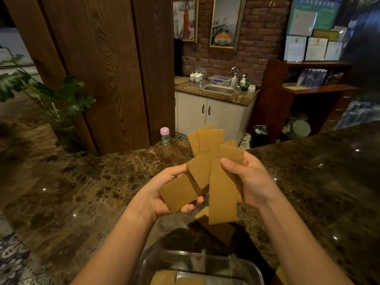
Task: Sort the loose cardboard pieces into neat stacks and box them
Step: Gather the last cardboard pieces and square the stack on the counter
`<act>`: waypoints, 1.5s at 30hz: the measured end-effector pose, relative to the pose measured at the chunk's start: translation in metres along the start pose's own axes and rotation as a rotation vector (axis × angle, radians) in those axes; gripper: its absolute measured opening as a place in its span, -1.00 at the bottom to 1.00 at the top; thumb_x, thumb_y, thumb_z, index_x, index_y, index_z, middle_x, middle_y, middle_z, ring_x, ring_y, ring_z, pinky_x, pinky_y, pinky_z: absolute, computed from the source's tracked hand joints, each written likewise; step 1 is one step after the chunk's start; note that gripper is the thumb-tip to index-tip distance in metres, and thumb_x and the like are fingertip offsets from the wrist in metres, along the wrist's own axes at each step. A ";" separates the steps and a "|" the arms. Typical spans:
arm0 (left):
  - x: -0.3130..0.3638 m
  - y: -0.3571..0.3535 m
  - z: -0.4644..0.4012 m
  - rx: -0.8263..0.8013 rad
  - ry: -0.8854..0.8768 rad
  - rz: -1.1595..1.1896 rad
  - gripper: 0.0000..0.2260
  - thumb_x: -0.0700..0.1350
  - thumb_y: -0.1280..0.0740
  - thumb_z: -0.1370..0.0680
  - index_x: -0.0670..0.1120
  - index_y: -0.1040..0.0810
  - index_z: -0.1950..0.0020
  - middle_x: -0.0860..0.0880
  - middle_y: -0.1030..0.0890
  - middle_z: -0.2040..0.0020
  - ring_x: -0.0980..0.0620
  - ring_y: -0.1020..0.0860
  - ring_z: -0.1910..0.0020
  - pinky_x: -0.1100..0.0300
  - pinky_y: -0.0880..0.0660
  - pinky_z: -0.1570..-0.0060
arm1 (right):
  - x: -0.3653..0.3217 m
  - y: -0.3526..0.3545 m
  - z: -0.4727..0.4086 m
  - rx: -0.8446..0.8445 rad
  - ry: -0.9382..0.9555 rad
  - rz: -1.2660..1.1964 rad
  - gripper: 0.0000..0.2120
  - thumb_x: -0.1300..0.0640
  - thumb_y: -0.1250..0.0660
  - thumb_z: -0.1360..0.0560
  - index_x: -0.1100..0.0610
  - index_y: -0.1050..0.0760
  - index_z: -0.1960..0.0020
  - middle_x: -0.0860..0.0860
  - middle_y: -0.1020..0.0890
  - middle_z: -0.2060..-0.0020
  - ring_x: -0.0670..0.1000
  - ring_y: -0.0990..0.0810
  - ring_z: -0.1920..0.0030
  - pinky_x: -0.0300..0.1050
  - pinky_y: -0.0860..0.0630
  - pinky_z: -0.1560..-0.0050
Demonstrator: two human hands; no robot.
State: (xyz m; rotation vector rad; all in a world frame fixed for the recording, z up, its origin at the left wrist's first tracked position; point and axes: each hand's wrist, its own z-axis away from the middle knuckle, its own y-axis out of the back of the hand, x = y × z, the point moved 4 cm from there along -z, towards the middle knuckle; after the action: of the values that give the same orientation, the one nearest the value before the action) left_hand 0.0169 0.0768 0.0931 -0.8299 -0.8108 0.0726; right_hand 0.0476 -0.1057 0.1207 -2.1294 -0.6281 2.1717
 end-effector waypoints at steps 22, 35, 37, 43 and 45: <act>0.028 -0.008 0.014 0.467 -0.933 -0.019 -0.76 -0.23 -0.29 -0.58 -0.11 -0.63 -0.22 -0.15 -0.72 0.02 -0.08 -0.70 0.08 0.08 -0.62 0.23 | 0.026 -0.026 0.019 0.054 0.034 0.094 -0.60 0.16 -0.50 -0.41 0.11 -0.52 -0.22 0.09 -0.73 -0.03 0.12 -0.73 -0.03 -0.04 -0.67 0.14; 0.033 0.002 0.027 0.660 -1.021 0.112 -0.71 -0.33 -0.32 -0.54 -0.05 -0.58 -0.19 -0.08 -0.74 -0.01 -0.10 -0.68 -0.07 -0.25 -0.53 -0.18 | 0.021 0.000 0.017 0.241 0.073 -0.088 -0.56 0.16 -0.47 -0.33 0.10 -0.54 -0.20 0.06 -0.75 0.02 0.08 -0.74 0.05 0.03 -0.68 0.20; 0.034 0.005 0.029 0.655 -1.021 0.123 -0.70 -0.32 -0.31 -0.56 -0.03 -0.57 -0.22 -0.05 -0.74 -0.01 -0.06 -0.68 -0.07 -0.25 -0.51 -0.19 | 0.020 0.007 0.016 0.254 0.063 -0.153 -0.60 0.15 -0.46 -0.34 0.08 -0.57 -0.17 0.06 -0.76 0.04 0.05 -0.75 0.10 -0.01 -0.68 0.27; 0.034 0.005 0.021 0.579 -0.935 0.070 -0.73 -0.29 -0.32 -0.55 -0.02 -0.62 -0.17 -0.08 -0.74 -0.02 -0.08 -0.70 -0.03 -0.11 -0.58 -0.06 | 0.025 0.000 0.014 0.050 -0.075 -0.024 -0.55 0.16 -0.46 -0.37 0.12 -0.54 -0.25 0.10 -0.75 0.01 0.11 -0.74 0.04 -0.06 -0.66 0.23; 0.029 0.001 0.011 0.533 -0.846 0.061 -0.75 -0.23 -0.36 -0.54 -0.05 -0.63 -0.19 -0.14 -0.73 -0.03 -0.12 -0.70 0.00 -0.06 -0.63 0.07 | 0.030 -0.009 0.013 0.012 -0.126 0.042 -0.55 0.17 -0.48 -0.38 0.11 -0.53 -0.25 0.09 -0.75 0.01 0.12 -0.74 0.04 -0.04 -0.66 0.22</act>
State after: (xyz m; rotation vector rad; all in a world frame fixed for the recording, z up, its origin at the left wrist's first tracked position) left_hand 0.0302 0.0951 0.1146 -0.2865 -1.4711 0.6994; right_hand 0.0312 -0.0917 0.0941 -2.0308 -0.5808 2.3404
